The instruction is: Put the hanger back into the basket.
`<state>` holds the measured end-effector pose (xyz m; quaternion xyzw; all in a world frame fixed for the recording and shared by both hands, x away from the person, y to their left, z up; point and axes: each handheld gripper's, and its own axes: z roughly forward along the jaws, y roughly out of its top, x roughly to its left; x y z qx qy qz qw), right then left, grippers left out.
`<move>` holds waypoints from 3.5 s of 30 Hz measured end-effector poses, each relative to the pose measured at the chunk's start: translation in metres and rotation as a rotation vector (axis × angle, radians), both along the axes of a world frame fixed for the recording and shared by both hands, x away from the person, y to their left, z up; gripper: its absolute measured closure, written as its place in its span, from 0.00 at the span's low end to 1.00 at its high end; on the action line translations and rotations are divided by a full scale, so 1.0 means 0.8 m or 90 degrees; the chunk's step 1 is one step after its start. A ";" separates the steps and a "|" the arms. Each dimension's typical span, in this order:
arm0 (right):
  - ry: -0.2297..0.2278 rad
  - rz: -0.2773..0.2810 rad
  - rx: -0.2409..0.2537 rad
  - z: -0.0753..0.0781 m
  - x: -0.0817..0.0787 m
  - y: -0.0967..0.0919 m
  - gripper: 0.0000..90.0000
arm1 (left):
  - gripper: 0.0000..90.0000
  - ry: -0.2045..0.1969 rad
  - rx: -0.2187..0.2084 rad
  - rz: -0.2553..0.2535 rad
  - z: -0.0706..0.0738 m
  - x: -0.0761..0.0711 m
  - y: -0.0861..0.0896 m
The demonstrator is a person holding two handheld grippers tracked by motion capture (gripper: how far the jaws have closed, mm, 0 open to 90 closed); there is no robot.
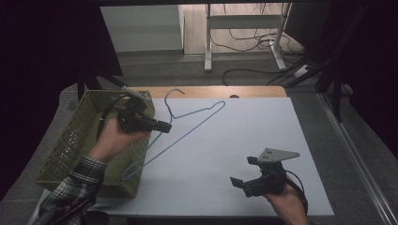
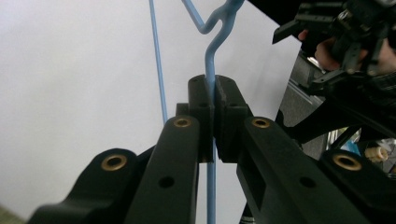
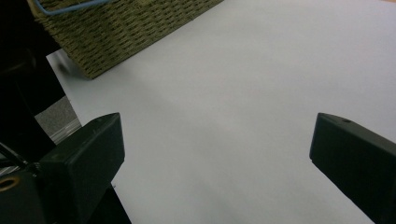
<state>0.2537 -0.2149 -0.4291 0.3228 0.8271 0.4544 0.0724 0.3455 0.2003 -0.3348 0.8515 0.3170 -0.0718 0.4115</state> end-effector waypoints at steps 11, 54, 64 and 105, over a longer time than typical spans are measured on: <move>0.012 -0.027 0.001 -0.008 -0.004 -0.021 0.02 | 0.97 -0.020 -0.020 0.069 0.043 -0.008 0.077; 0.042 -0.033 -0.023 -0.027 -0.001 -0.030 0.02 | 0.97 0.002 0.053 0.230 -0.045 -0.003 0.258; 0.045 -0.030 -0.027 -0.030 -0.001 -0.030 0.02 | 0.97 0.029 0.041 0.227 -0.095 0.004 0.261; 0.012 -0.052 -0.032 -0.025 -0.006 -0.037 0.01 | 0.10 -0.187 0.010 0.273 -0.090 -0.115 0.161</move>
